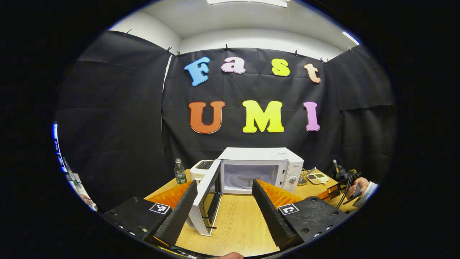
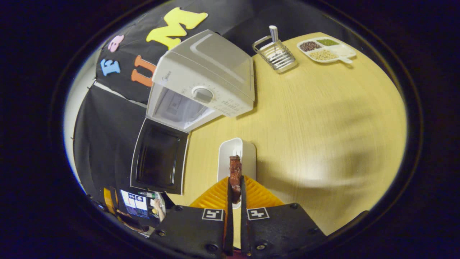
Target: Open the microwave oven with the left hand, put the food in, and close the microwave oven.
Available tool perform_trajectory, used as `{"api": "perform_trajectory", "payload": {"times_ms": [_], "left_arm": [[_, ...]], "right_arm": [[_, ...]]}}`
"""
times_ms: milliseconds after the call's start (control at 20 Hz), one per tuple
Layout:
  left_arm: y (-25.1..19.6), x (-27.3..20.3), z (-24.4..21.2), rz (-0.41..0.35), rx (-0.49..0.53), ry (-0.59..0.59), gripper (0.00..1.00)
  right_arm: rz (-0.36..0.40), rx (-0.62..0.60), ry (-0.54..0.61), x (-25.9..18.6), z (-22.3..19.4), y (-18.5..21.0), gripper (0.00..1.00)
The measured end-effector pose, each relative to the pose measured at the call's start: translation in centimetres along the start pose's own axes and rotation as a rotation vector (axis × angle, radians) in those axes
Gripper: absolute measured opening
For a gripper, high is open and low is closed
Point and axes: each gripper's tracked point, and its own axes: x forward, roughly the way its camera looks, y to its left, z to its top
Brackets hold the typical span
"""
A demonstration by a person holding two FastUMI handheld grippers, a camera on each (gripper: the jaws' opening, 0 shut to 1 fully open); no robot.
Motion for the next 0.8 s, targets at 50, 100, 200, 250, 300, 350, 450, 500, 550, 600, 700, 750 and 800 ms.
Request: {"api": "perform_trajectory", "payload": {"times_ms": [50, 100, 200, 250, 300, 350, 450, 500, 550, 600, 700, 750, 800], "left_arm": [[0.0, -0.1, 0.2, -0.001, 0.01, -0.005, 0.94], [0.0, -0.3, 0.4, -0.001, 0.019, -0.011, 0.94], [-0.2, -0.4, 1.0, -0.006, 0.026, -0.033, 0.94], [-0.2, -0.3, 1.1, -0.009, 0.025, -0.042, 0.94], [-0.2, -0.2, 0.9, -0.012, 0.019, -0.04, 0.94], [-0.1, -0.1, 0.8, -0.011, 0.012, -0.038, 0.94], [0.2, 0.1, 0.6, -0.014, 0.0, -0.036, 0.94], [0.2, 0.3, 0.5, -0.014, -0.01, -0.037, 0.94], [0.1, 0.6, 0.5, -0.024, -0.025, -0.04, 0.94], [-0.4, 0.9, 0.5, -0.045, -0.039, -0.038, 0.93], [-0.5, 1.6, -0.2, -0.062, -0.064, -0.009, 0.94], [-0.3, 1.9, -0.5, -0.06, -0.07, 0.002, 0.94], [0.2, 1.9, -0.4, -0.056, -0.07, 0.006, 0.94]], "right_arm": [[-0.007, -0.042, -0.024, -0.8, 0.1, 0.7, 0.11], [-0.025, -0.096, -0.051, -1.8, -0.1, 1.3, 0.11], [-0.088, -0.229, -0.112, -3.4, -0.3, 2.3, 0.11], [-0.128, -0.298, -0.146, -4.0, -0.3, 2.8, 0.11], [-0.17, -0.368, -0.181, -4.6, -0.3, 3.5, 0.11], [-0.205, -0.433, -0.211, -5.1, -0.2, 4.3, 0.11], [-0.268, -0.56, -0.279, -5.9, -0.3, 6.2, 0.11], [-0.3, -0.621, -0.314, -5.9, -0.3, 7.1, 0.11], [-0.33, -0.677, -0.349, -5.8, -0.2, 8.2, 0.1], [-0.354, -0.731, -0.382, -5.6, -0.2, 9.3, 0.1], [-0.377, -0.823, -0.45, -4.7, -0.2, 12.1, 0.11], [-0.379, -0.864, -0.485, -4.2, -0.2, 13.6, 0.1], [-0.382, -0.897, -0.513, -3.4, -0.3, 14.8, 0.1]]}}
